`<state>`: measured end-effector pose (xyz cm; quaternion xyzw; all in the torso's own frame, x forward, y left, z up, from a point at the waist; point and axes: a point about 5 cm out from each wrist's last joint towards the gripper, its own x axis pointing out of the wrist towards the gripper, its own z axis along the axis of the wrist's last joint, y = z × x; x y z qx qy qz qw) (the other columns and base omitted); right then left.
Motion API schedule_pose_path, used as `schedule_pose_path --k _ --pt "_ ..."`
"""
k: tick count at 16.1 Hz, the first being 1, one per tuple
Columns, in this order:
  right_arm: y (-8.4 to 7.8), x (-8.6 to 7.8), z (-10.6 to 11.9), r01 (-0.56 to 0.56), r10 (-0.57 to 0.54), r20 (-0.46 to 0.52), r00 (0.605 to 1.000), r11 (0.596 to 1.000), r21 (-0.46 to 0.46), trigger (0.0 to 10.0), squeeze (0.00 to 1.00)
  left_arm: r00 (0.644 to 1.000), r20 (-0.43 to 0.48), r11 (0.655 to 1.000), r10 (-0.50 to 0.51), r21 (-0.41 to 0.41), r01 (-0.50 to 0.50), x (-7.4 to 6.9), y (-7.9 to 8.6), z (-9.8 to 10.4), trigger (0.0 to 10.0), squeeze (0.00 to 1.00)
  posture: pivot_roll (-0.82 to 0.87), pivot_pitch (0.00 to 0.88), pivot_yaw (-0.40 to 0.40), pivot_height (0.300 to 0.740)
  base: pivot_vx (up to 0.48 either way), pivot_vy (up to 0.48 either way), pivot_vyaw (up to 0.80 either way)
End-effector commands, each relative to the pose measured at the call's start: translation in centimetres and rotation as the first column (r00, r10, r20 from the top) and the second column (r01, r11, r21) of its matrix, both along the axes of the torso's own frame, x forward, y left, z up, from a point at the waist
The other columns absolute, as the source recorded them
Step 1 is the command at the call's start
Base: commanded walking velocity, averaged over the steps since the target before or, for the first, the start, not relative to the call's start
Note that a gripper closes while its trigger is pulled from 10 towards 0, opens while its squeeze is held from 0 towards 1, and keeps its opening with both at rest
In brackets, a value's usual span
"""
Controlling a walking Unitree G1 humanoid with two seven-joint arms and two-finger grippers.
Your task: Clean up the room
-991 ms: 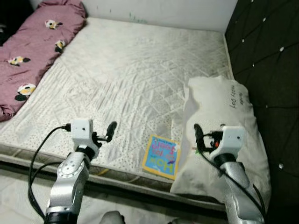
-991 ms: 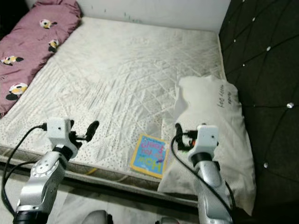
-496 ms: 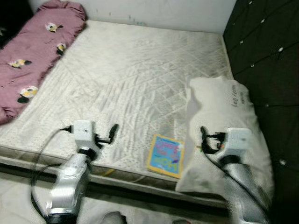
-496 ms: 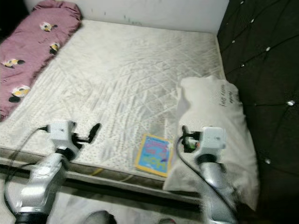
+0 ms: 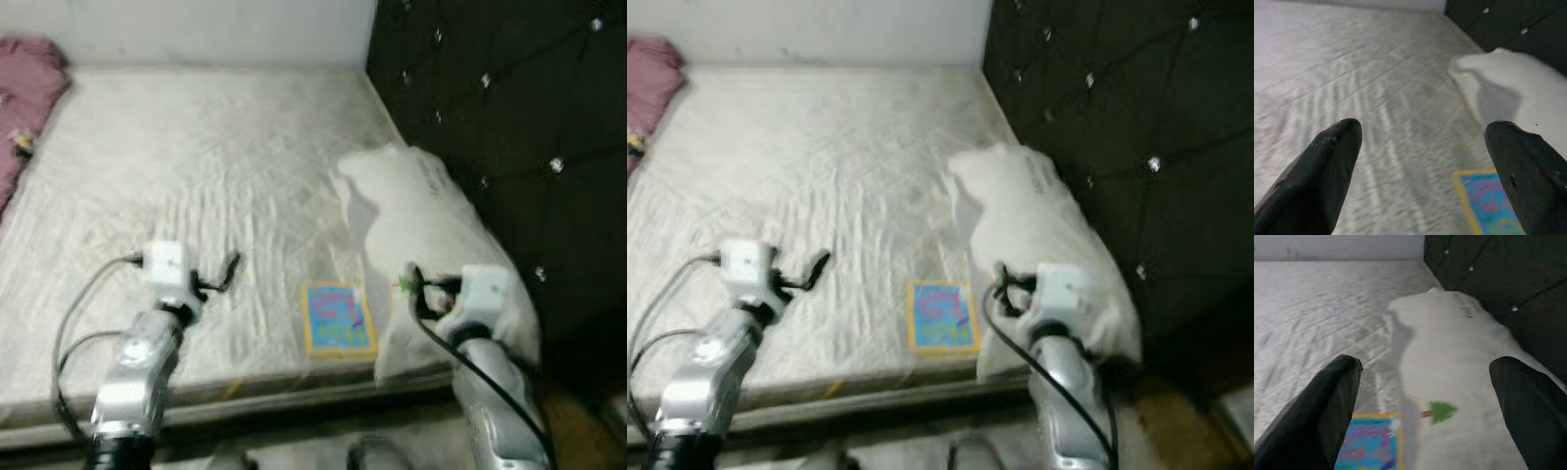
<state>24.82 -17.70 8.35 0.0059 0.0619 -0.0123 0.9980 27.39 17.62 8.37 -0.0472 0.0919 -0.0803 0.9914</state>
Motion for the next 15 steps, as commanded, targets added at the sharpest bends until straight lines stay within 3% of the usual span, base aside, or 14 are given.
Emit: schedule_pose_path --k 1,5,6,15 --pt "-0.89 0.11 0.37 0.019 -0.019 0.01 1.0 1.0 -0.024 10.0 0.0 1.0 0.005 1.0 -0.009 -0.005 0.009 0.16 -0.47 0.14 10.0 0.0 -0.09 0.07 0.008 0.74 0.0 0.48 0.0" --pt "-0.77 0.44 0.48 0.01 -0.01 0.017 1.0 1.0 -0.026 10.0 0.0 1.0 0.027 1.0 0.005 -0.003 -0.005 0.13 -0.39 0.38 10.0 0.0 -0.08 0.07 0.006 0.74 0.0 0.213 0.0" --pt "-0.67 0.58 0.5 0.007 -0.007 0.018 1.0 1.0 -0.025 10.0 0.0 0.999 0.026 0.999 -0.029 -0.024 0.03 0.16 -0.59 0.33 10.0 0.0 -0.08 0.068 0.002 0.74 0.0 0.379 0.0" --pt "-0.55 0.92 0.63 -0.006 0.007 0.027 1.0 0.999 -0.035 10.0 0.0 1.0 0.016 0.999 -0.022 -0.034 0.022 0.24 -0.62 0.16 10.0 0.0 -0.08 0.062 0.001 0.74 0.0 0.48 0.0"
